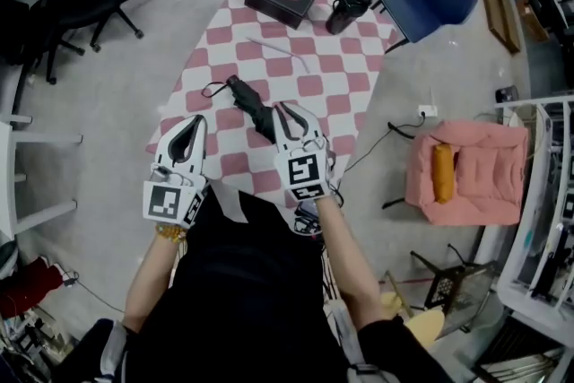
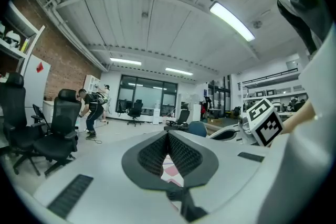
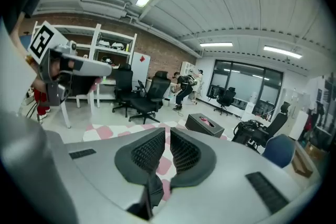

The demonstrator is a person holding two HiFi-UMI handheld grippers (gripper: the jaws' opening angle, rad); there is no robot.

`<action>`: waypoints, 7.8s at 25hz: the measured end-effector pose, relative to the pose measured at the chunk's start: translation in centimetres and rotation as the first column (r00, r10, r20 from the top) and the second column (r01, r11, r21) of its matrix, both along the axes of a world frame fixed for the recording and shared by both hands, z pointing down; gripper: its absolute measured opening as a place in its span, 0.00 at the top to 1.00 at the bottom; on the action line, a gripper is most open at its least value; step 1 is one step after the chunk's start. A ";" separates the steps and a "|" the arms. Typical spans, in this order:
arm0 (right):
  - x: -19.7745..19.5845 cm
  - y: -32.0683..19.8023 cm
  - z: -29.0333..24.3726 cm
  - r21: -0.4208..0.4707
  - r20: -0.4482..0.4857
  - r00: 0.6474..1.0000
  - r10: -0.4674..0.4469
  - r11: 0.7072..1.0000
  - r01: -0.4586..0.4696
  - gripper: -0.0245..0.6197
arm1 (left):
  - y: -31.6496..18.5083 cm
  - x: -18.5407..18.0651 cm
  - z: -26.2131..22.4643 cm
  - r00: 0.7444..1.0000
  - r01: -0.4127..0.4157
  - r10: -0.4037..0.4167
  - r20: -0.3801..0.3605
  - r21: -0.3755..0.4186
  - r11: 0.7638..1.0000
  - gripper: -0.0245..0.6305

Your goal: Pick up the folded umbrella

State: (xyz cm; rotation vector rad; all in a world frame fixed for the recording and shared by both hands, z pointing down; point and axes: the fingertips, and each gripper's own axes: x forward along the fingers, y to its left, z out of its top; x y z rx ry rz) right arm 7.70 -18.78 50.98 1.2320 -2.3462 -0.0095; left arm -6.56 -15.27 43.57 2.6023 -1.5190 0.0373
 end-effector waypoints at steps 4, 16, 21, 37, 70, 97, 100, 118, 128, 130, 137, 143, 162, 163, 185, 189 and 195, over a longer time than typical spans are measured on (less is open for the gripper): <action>-0.3 -2.3 2.6 -0.010 -0.179 0.982 -0.054 0.999 0.053 0.93 | -1.7 -0.4 -0.7 0.996 -0.077 0.078 -0.034 0.023 0.997 0.94; -2.7 -5.0 6.5 -0.216 -0.244 0.963 -0.110 0.975 0.056 0.93 | -4.9 -2.8 -0.4 0.985 -0.156 0.157 -0.077 0.009 0.988 0.94; -3.4 -4.8 9.3 -0.283 -0.262 0.954 -0.143 0.957 0.065 0.93 | -5.2 -4.7 0.4 0.990 -0.131 0.130 -0.062 -0.013 0.991 0.94; -5.6 -4.0 15.5 -0.472 -0.309 0.918 -0.248 0.878 0.079 0.75 | -6.0 -9.0 0.4 0.995 -0.093 0.092 -0.029 -0.038 0.995 0.94; -3.6 -1.9 23.2 -0.767 -0.328 0.893 -0.308 0.638 -0.062 0.55 | -6.4 -12.0 1.4 1.000 -0.029 0.029 -0.010 -0.076 0.997 0.94; -5.1 -3.9 25.2 -0.765 -0.328 0.906 -0.268 0.638 -0.089 0.54 | -6.4 -11.2 2.7 0.999 -0.047 0.047 -0.005 -0.114 0.992 0.94; -4.9 -3.8 25.1 -0.767 -0.345 0.899 -0.269 0.633 -0.105 0.52 | -6.3 -11.1 2.7 0.999 -0.049 0.048 -0.006 -0.116 0.992 0.94; -5.1 -3.4 24.9 -0.760 -0.383 0.874 -0.300 0.641 -0.113 0.58 | -5.6 -9.3 3.0 0.996 -0.091 0.091 -0.009 -0.119 0.989 0.94; -4.9 -3.5 24.7 -0.745 -0.332 0.904 -0.268 0.663 -0.077 0.61 | -4.6 -10.3 3.1 0.997 -0.071 0.074 0.020 -0.130 0.989 0.94; -5.0 -3.6 24.6 -0.744 -0.335 0.904 -0.267 0.664 -0.079 0.62 | -4.4 -10.3 3.3 0.997 -0.069 0.072 0.021 -0.133 0.989 0.94; -5.1 -3.4 24.6 -0.733 -0.332 0.907 -0.260 0.676 -0.075 0.62 | -3.6 -9.4 3.2 0.997 -0.077 0.080 0.018 -0.131 0.988 0.94; -5.1 -3.4 24.3 -0.737 -0.313 0.918 -0.244 0.672 -0.073 0.63 | -3.5 -9.3 3.2 0.996 -0.082 0.086 0.025 -0.132 0.988 0.94; -2.8 -3.8 21.5 -0.712 -0.314 0.941 -0.125 0.686 -0.146 0.63 | -2.8 -7.5 2.9 0.992 -0.112 0.118 0.043 -0.131 0.985 0.94; -2.6 -3.7 21.4 -0.713 -0.313 0.942 -0.122 0.686 -0.148 0.63 | -2.8 -7.3 2.9 0.992 -0.115 0.121 0.043 -0.130 0.985 0.94; -1.6 -2.4 19.3 -0.711 -0.240 0.970 -0.051 0.689 -0.139 0.63 | -7.3 -1.7 0.3 0.983 -0.179 0.181 0.031 -0.060 0.982 0.94; -1.9 -2.5 19.1 -0.704 -0.229 0.972 -0.051 0.698 -0.129 0.63 | -8.3 -0.7 -0.5 0.981 -0.191 0.192 0.025 -0.045 0.981 0.94; -2.3 -2.4 18.4 -0.701 -0.209 0.977 -0.047 0.704 -0.116 0.63 | -8.9 0.1 -1.0 0.979 -0.200 0.201 0.026 -0.038 0.979 0.94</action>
